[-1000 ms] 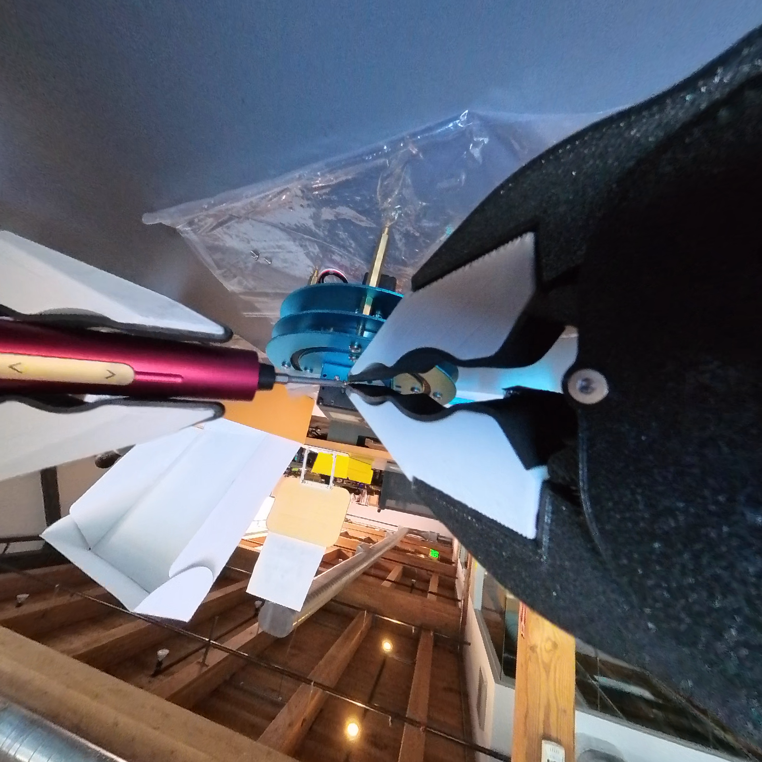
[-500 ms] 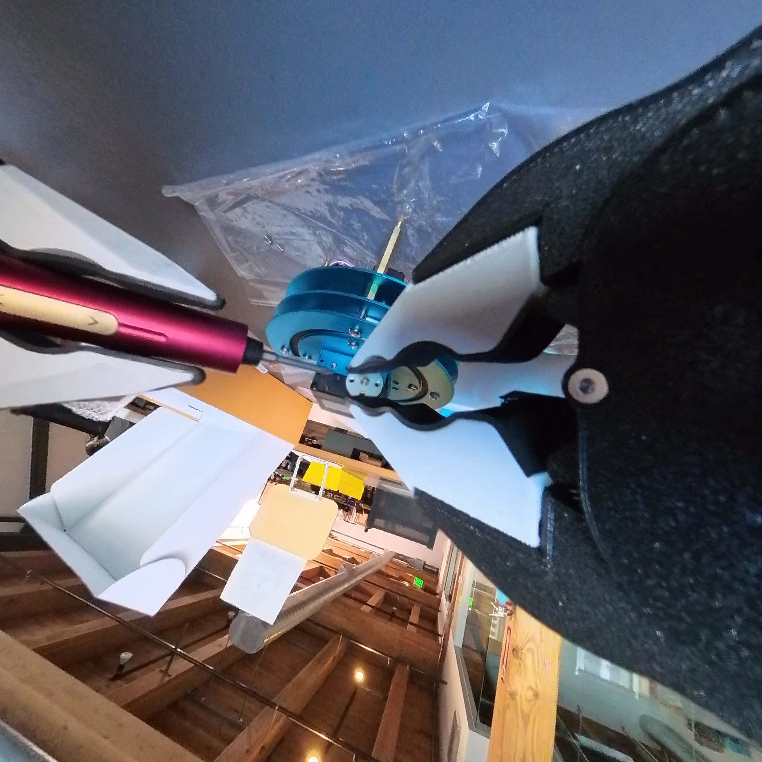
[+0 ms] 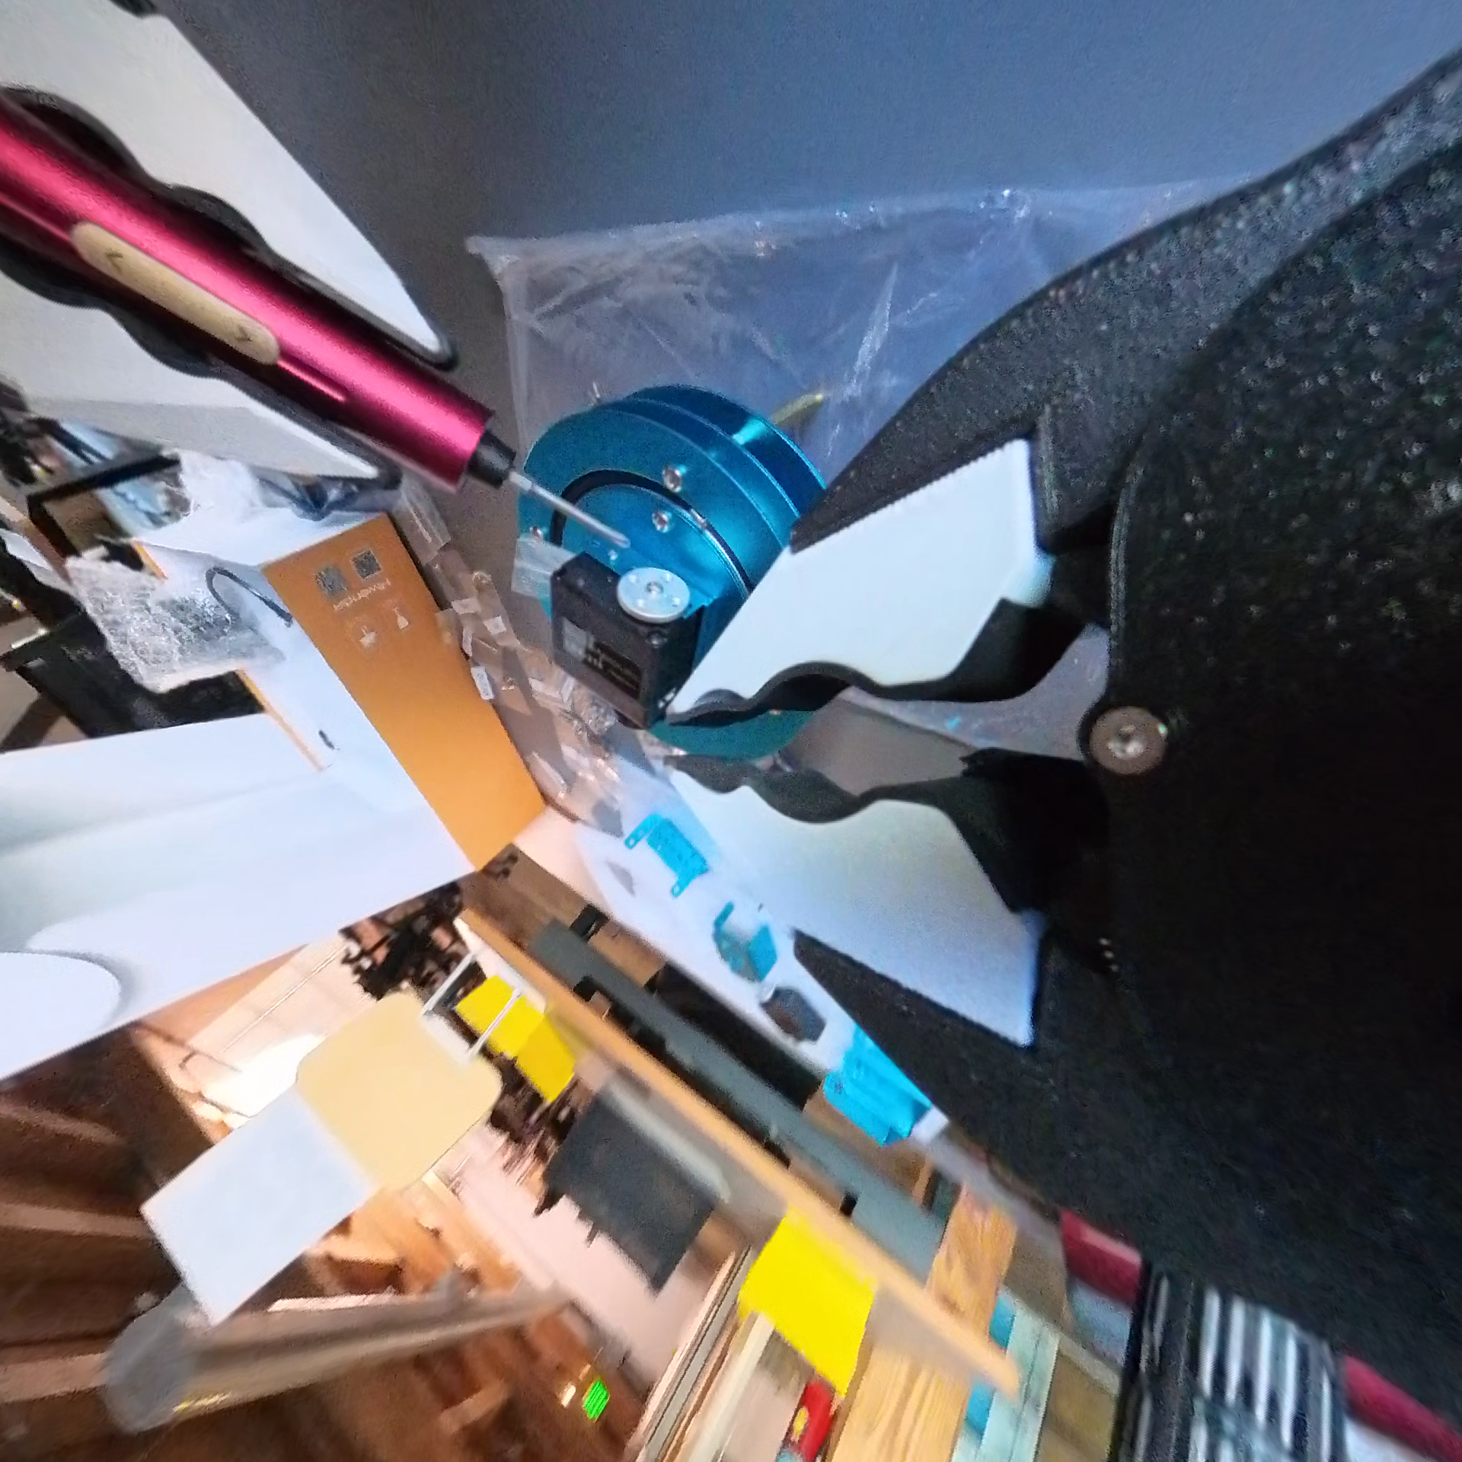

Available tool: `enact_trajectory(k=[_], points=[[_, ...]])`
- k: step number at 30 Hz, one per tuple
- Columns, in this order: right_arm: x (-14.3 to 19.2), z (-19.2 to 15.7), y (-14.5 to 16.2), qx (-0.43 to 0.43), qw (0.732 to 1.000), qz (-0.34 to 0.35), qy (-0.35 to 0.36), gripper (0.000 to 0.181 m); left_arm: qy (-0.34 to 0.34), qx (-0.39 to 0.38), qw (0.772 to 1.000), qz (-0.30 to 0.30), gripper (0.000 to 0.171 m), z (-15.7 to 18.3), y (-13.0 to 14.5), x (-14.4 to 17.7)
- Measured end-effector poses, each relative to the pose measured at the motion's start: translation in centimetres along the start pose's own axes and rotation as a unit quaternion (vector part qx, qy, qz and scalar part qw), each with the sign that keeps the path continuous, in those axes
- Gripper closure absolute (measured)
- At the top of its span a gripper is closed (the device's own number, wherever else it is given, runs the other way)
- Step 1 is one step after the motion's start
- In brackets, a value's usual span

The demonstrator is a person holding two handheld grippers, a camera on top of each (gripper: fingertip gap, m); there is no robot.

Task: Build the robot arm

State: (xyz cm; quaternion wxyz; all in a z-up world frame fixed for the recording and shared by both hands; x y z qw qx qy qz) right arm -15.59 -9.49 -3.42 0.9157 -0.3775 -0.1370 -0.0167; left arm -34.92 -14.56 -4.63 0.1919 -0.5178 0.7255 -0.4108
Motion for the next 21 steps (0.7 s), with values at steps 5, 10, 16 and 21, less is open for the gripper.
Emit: enact_trajectory(k=[5,10,16,21], points=[[-0.7,2.1,0.7,-0.176,0.983,-0.002,-0.06,0.159,0.03,0.085,0.996,-0.006,0.167,-0.7,0.8,-0.5],[-1.2,2.1,1.2,-0.205,0.976,-0.006,-0.08,0.159,0.037,0.077,0.996,-0.011,0.167,-0.1,0.9,-0.7],[-1.4,1.6,1.1,-0.19,0.979,-0.005,-0.078,0.16,0.041,0.059,0.997,-0.012,0.166,0.3,0.7,-0.6],[-0.8,2.3,1.1,-0.196,0.979,0.008,-0.063,0.16,0.051,0.064,0.997,-0.012,0.167,0.4,0.7,-0.6]])
Point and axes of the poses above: each gripper's, where its closed fingertips meet, x back along the fingers, y out of its underside, z = x × y across the jaws, the point moved 9 cm from there along x, back along the fingers, and after that the axes turned 2 degrees about -y, right-handed, at the moved point
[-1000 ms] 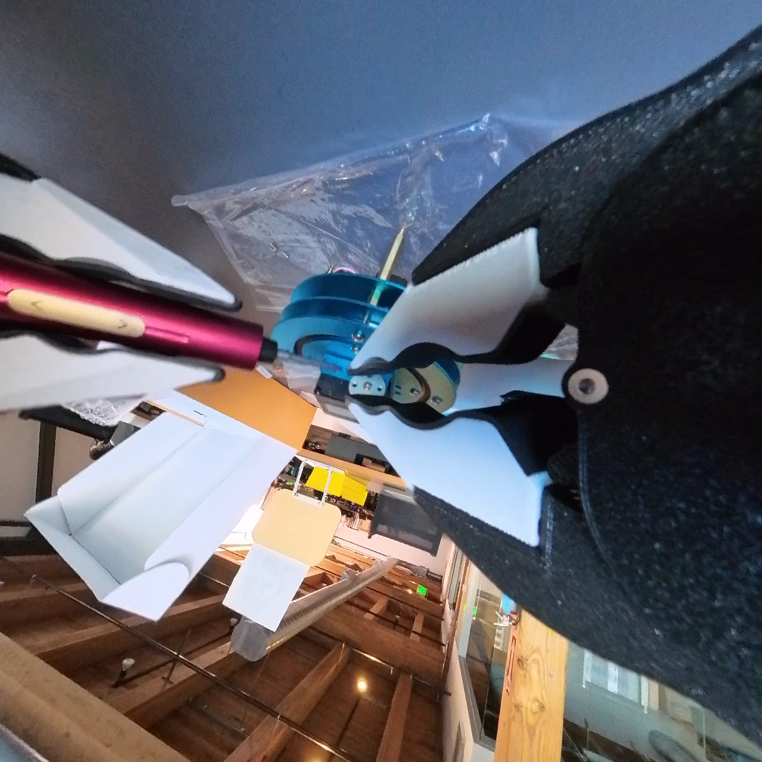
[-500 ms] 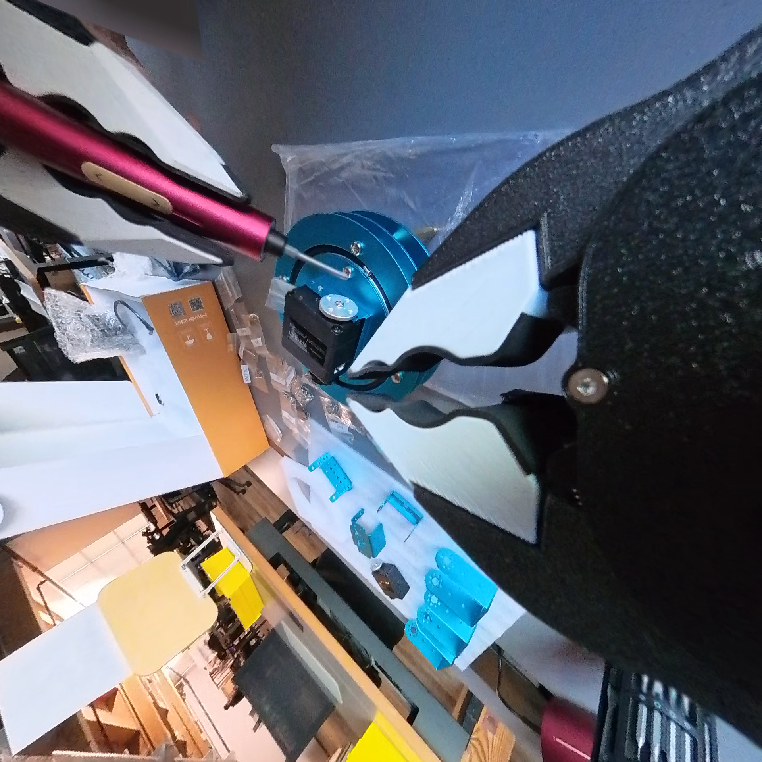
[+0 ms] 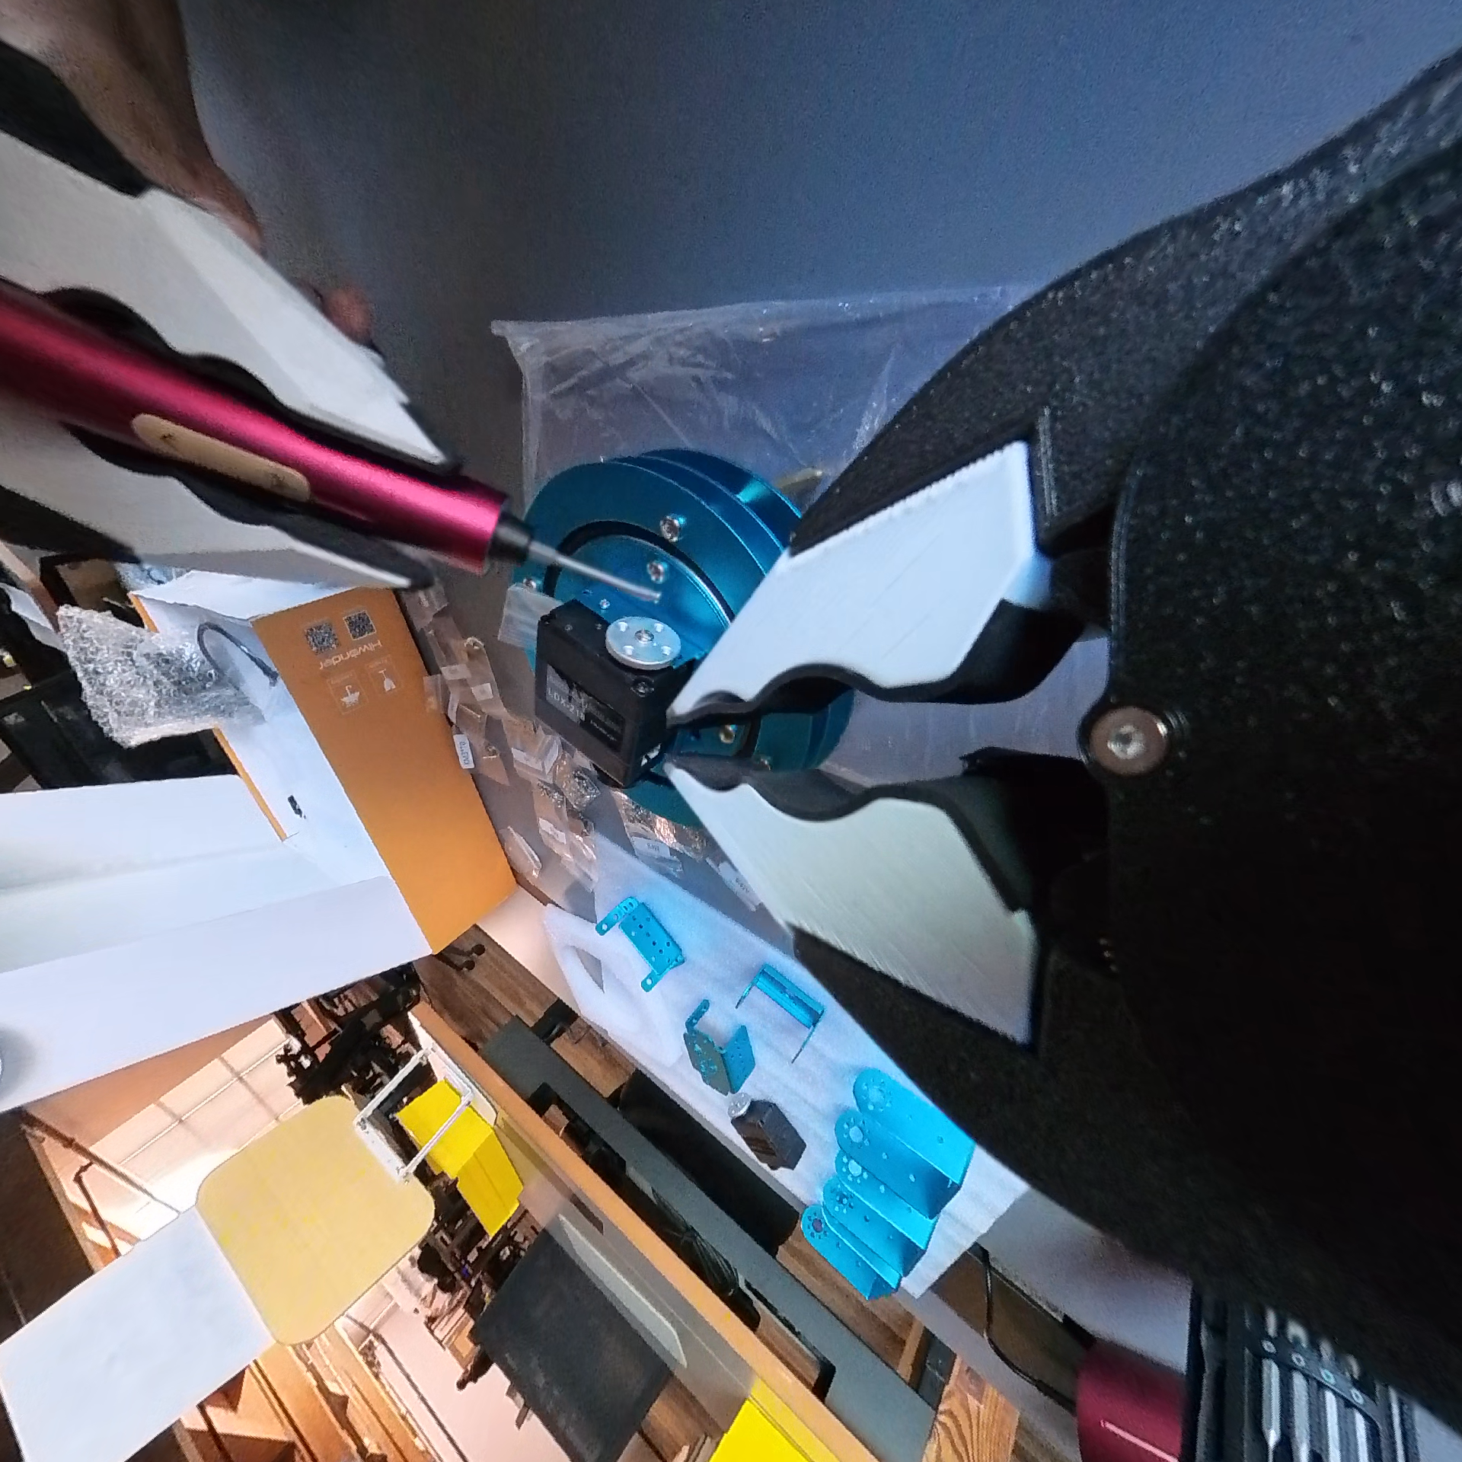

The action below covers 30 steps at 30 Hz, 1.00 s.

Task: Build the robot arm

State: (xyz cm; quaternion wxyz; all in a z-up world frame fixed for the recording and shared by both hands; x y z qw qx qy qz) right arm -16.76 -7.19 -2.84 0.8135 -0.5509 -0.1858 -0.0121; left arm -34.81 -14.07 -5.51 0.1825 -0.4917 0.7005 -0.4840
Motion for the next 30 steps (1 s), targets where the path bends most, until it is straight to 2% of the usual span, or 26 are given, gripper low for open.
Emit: enact_trajectory(k=[6,10,17,30], points=[[1.2,0.5,-0.7,-0.05,0.996,0.073,-0.019,0.159,0.08,0.02,0.997,0.011,0.166,1.2,-0.2,0.2],[1.3,0.6,-0.7,-0.092,0.988,0.121,-0.033,0.16,0.096,0.006,0.995,0.032,0.166,2.4,-0.7,0.1],[1.2,0.6,-0.5,-0.101,0.987,0.118,-0.042,0.16,0.091,0.036,0.993,0.059,0.166,2.2,-1.1,0.2],[1.3,0.7,-0.3,-0.106,0.986,0.122,-0.04,0.16,0.083,0.03,0.993,0.073,0.171,1.7,-1.4,0.7]])
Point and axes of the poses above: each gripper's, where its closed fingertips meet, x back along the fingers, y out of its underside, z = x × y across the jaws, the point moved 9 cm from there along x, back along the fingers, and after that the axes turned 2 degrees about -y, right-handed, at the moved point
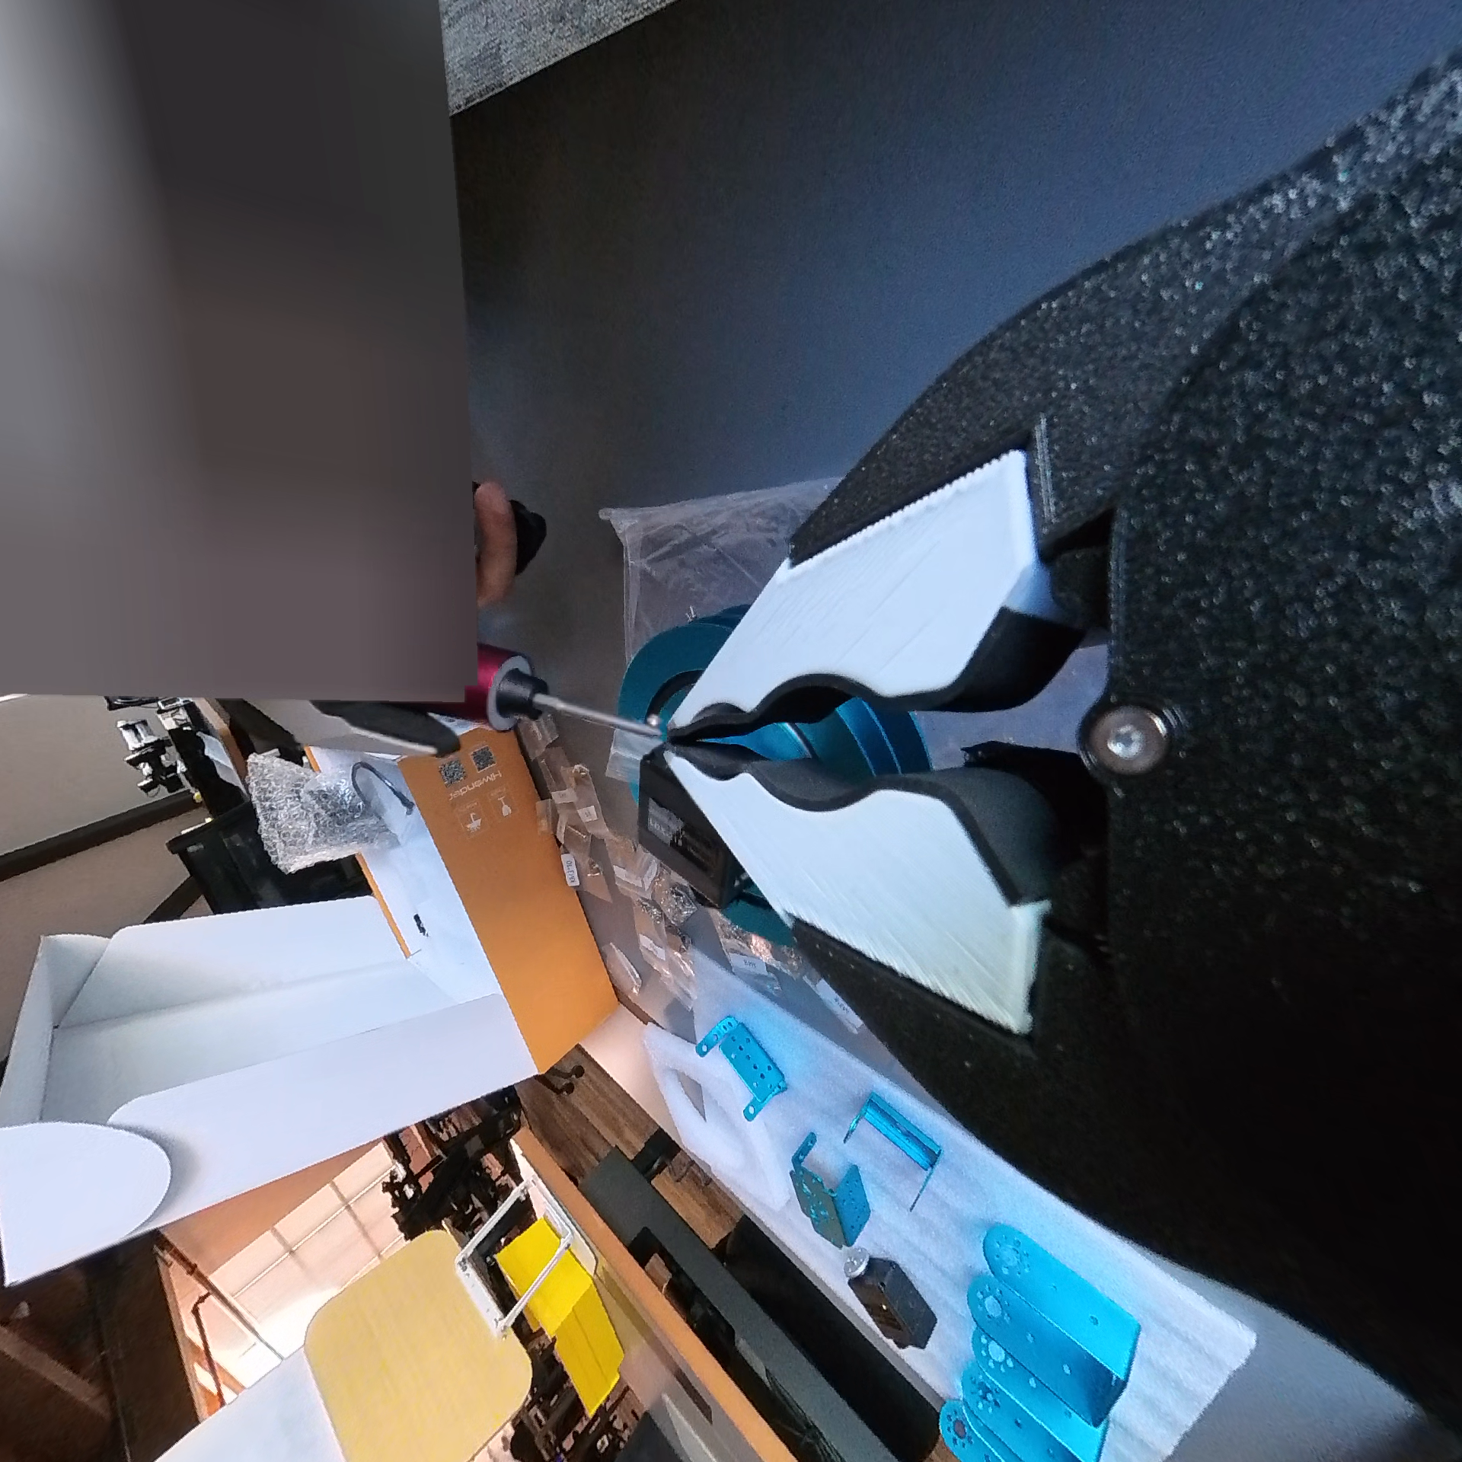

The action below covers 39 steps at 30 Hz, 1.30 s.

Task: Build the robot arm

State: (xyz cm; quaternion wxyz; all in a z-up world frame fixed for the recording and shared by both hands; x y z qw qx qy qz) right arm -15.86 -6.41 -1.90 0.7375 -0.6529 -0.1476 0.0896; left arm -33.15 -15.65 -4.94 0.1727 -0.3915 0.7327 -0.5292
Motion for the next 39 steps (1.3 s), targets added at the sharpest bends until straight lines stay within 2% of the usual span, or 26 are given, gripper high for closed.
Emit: enact_trajectory(k=[5,10,12,14,18,22,28,34,39], points=[[0.0,0.1,0.1,0.003,1.0,-0.007,0.003,0.159,0.0,0.003,1.0,-0.002,0.171,-0.2,0.0,0.1],[0.0,0.1,0.2,-0.026,0.999,0.009,-0.017,0.16,0.005,-0.011,0.999,-0.03,0.171,0.2,0.8,-0.4],[0.0,0.2,0.3,-0.054,0.998,0.023,-0.032,0.16,0.008,-0.011,1.0,-0.027,0.157,0.5,0.8,-0.6],[-0.1,0.5,0.5,-0.079,0.996,0.034,-0.037,0.16,0.005,-0.018,1.0,-0.016,0.153,0.9,0.5,-0.7],[-0.1,1.3,1.2,-0.158,0.983,0.067,-0.06,0.159,-0.025,-0.038,0.999,0.028,0.16,1.3,-0.4,-0.4],[0.1,2.0,1.5,-0.231,0.964,0.101,-0.088,0.16,-0.043,-0.049,0.997,0.048,0.164,1.3,-0.9,-0.1],[0.2,2.5,2.0,-0.279,0.947,0.122,-0.106,0.159,-0.046,-0.035,0.996,0.061,0.168,1.0,-1.2,0.2],[0.1,2.6,2.2,-0.286,0.944,0.125,-0.109,0.159,-0.045,-0.03,0.997,0.061,0.169,1.0,-1.3,0.2],[0.4,2.5,1.9,-0.248,0.956,0.125,-0.088,0.159,-0.035,-0.004,0.997,0.062,0.171,0.6,-1.3,0.3]])
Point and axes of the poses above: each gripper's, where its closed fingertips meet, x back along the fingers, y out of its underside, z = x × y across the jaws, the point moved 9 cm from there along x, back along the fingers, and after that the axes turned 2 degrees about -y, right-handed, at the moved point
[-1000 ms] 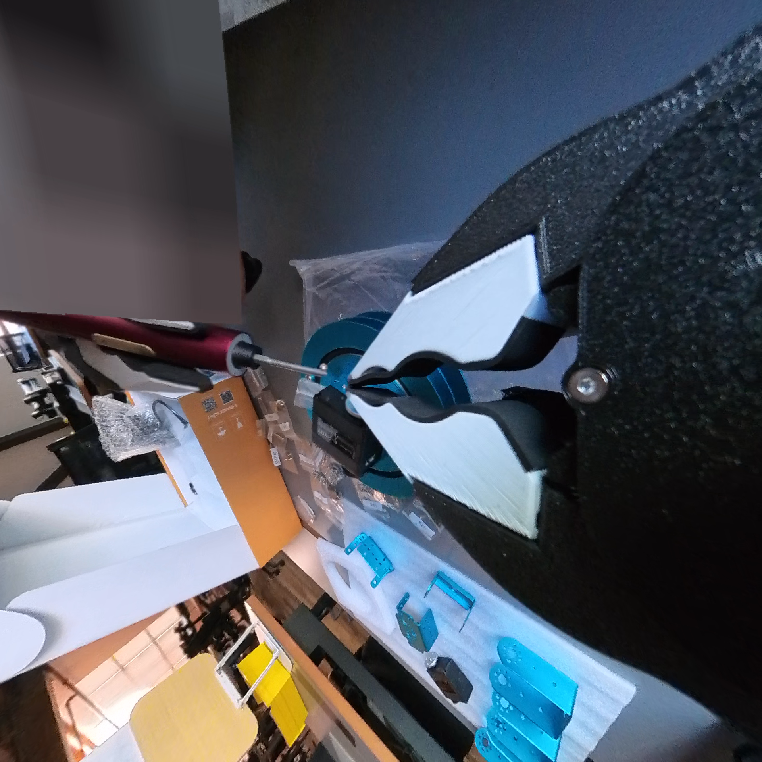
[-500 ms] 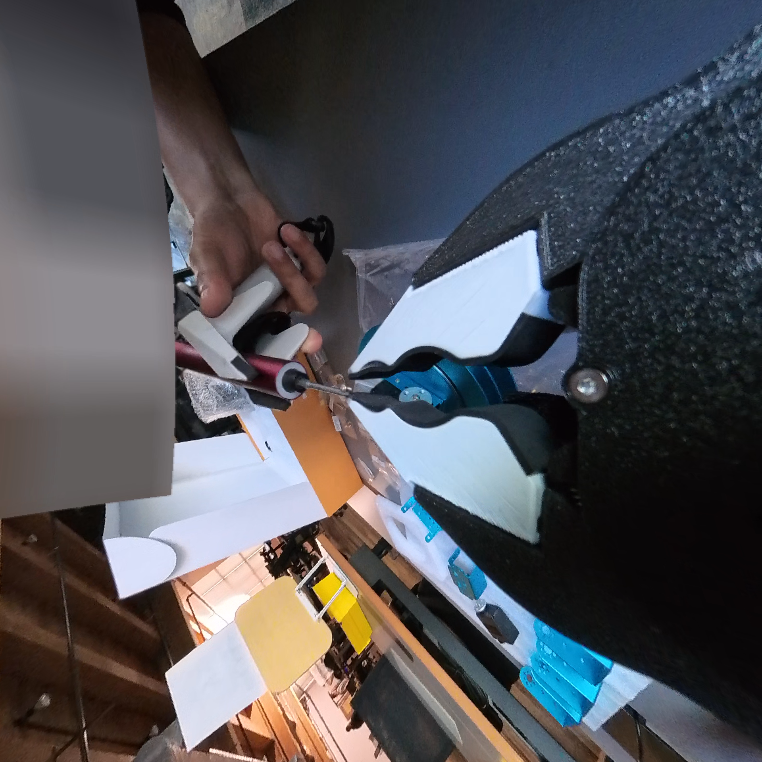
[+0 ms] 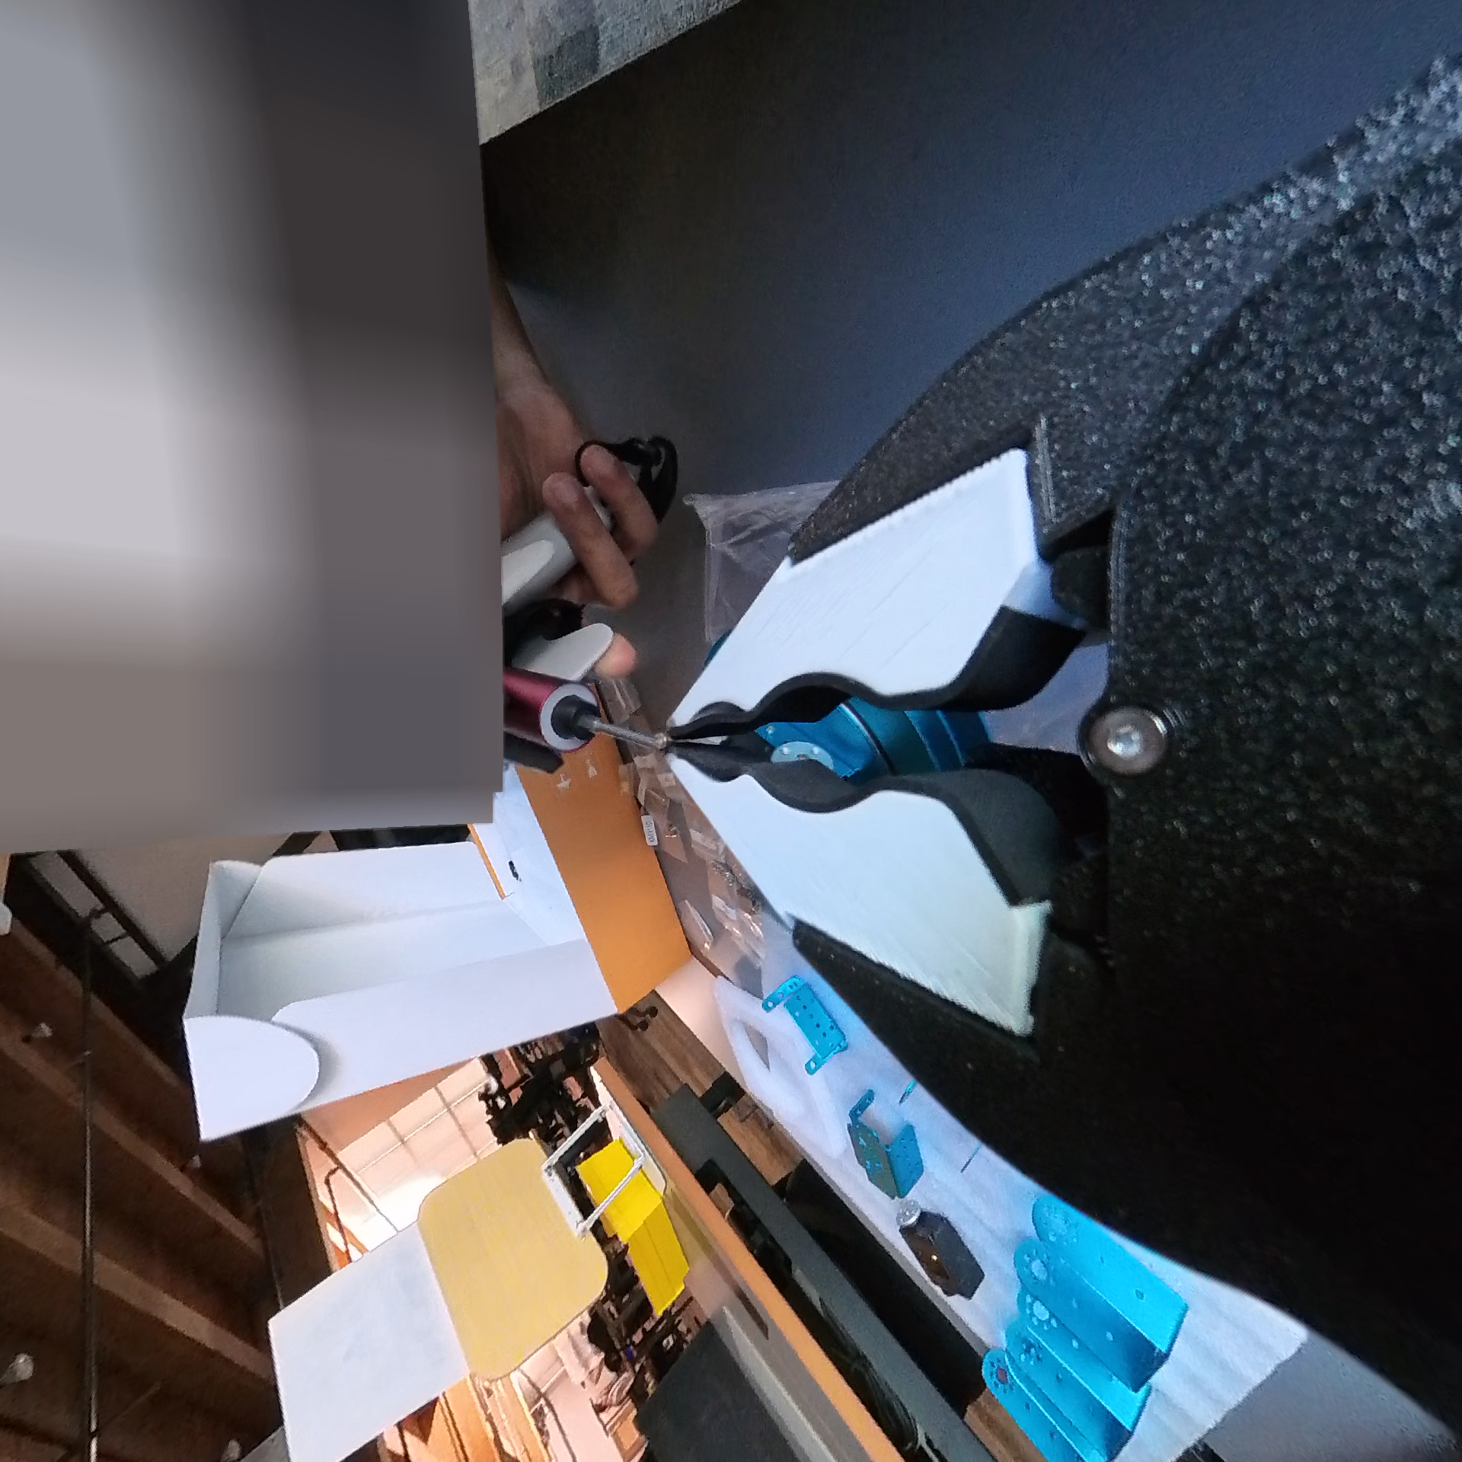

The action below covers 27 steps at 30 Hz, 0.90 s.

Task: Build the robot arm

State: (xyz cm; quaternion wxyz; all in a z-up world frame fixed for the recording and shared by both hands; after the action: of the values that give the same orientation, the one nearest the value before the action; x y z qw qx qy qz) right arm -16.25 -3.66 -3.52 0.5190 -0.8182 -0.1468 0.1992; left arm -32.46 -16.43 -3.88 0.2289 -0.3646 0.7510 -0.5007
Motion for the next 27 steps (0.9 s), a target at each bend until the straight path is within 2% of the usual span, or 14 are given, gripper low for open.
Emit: enact_trajectory(k=[5,8,12,14,18,27], points=[[0.1,-0.8,-0.5,0.077,0.997,-0.013,0.028,0.159,-0.017,-0.043,0.999,-0.021,0.171,0.1,0.3,-0.1],[0.0,-1.8,-0.8,0.171,0.983,-0.038,0.059,0.159,-0.041,-0.104,0.993,-0.043,0.171,0.4,0.8,-0.3],[-0.9,-4.3,0.1,0.372,0.914,-0.125,0.105,0.16,-0.049,-0.148,0.986,-0.053,0.171,0.9,1.0,-0.5],[-1.3,-5.4,0.3,0.428,0.886,-0.135,0.115,0.16,-0.049,-0.159,0.984,-0.058,0.171,1.0,1.1,-0.5],[-1.8,-5.9,0.7,0.452,0.867,-0.169,0.122,0.16,-0.035,-0.155,0.986,-0.056,0.171,1.3,1.2,-0.5],[-1.7,-5.7,0.7,0.438,0.874,-0.171,0.119,0.16,-0.038,-0.159,0.984,-0.065,0.171,1.1,1.5,-0.6]])
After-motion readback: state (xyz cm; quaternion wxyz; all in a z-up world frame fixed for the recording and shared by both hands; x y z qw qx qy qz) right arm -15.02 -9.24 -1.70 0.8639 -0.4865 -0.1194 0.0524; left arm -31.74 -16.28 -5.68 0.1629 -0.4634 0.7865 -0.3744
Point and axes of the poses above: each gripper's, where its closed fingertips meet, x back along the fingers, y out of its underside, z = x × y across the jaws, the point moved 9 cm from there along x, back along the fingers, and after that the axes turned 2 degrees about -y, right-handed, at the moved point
